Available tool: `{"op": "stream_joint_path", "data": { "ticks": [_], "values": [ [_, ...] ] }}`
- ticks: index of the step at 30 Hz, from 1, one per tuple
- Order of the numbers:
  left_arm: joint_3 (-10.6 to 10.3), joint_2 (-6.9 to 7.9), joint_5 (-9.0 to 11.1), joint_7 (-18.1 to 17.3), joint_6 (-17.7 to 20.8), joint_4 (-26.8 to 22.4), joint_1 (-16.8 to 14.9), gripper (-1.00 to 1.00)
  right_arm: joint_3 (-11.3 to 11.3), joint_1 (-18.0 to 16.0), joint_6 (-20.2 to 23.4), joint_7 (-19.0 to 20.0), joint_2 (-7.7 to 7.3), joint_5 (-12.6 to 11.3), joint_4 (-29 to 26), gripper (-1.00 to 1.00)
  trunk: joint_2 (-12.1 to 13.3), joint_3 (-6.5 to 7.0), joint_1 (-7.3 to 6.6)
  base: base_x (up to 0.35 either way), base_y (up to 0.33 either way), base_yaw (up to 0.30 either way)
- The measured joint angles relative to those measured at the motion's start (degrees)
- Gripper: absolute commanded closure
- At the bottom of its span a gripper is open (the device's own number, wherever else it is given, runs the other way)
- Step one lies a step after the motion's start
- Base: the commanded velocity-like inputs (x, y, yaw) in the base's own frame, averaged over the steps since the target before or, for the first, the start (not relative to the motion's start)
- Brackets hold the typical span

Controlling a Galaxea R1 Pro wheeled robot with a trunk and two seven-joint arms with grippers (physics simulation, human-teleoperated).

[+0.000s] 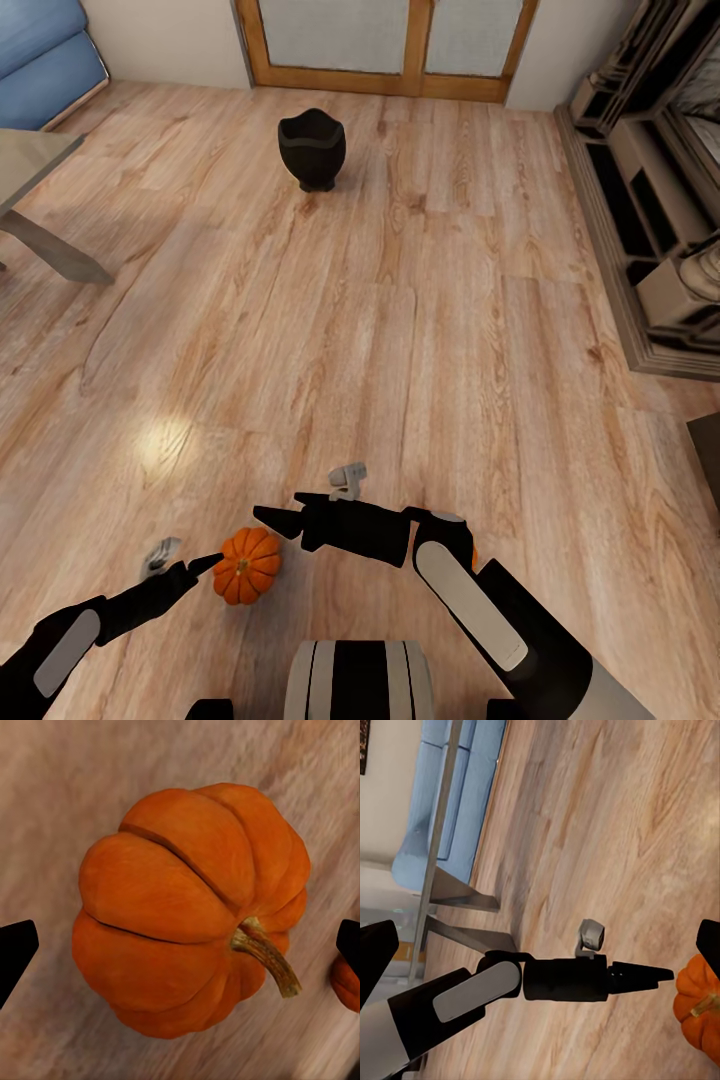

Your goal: Place each of the two pumpkins and all three candles from the living room inside a cabinet in the living room (use any cabinet), then make sure every cabinet is closed, and position the cauldron so it is next to a table in the living room.

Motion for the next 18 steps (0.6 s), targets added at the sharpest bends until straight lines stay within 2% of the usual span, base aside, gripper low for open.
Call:
{"op": "stream_joint_path", "data": {
  "ticks": [7, 9, 16, 18],
  "values": [
    [0.0, -0.05, 0.0, 0.1, 0.0, 0.0, 0.0, -1.00, 0.0, 0.0, 0.0, 0.0, 0.00, 0.0, 0.0, -1.00, 0.0, 0.00, 0.00, 0.000, -0.001, 0.000],
    [0.0, -0.05, -0.1, 0.1, 0.0, 0.0, 0.0, -1.00, 0.0, 0.0, 0.0, 0.0, 0.00, 0.0, 0.0, -1.00, 0.0, -0.44, 0.05, 0.000, 0.000, 0.000],
    [0.0, -0.12, -0.1, 0.3, -0.1, 0.0, 0.0, -1.00, 0.0, 0.0, 0.0, 0.1, 0.00, 0.0, 0.0, -1.00, 0.0, -0.44, 0.05, 0.000, 0.000, 0.000],
    [0.0, -0.13, -0.1, 0.4, -0.1, -0.1, 0.0, -1.00, 0.0, 0.0, 0.0, 0.1, 0.00, 0.0, 0.0, -1.00, -0.1, -0.88, 0.11, 0.000, 0.000, 0.000]
  ]
}}
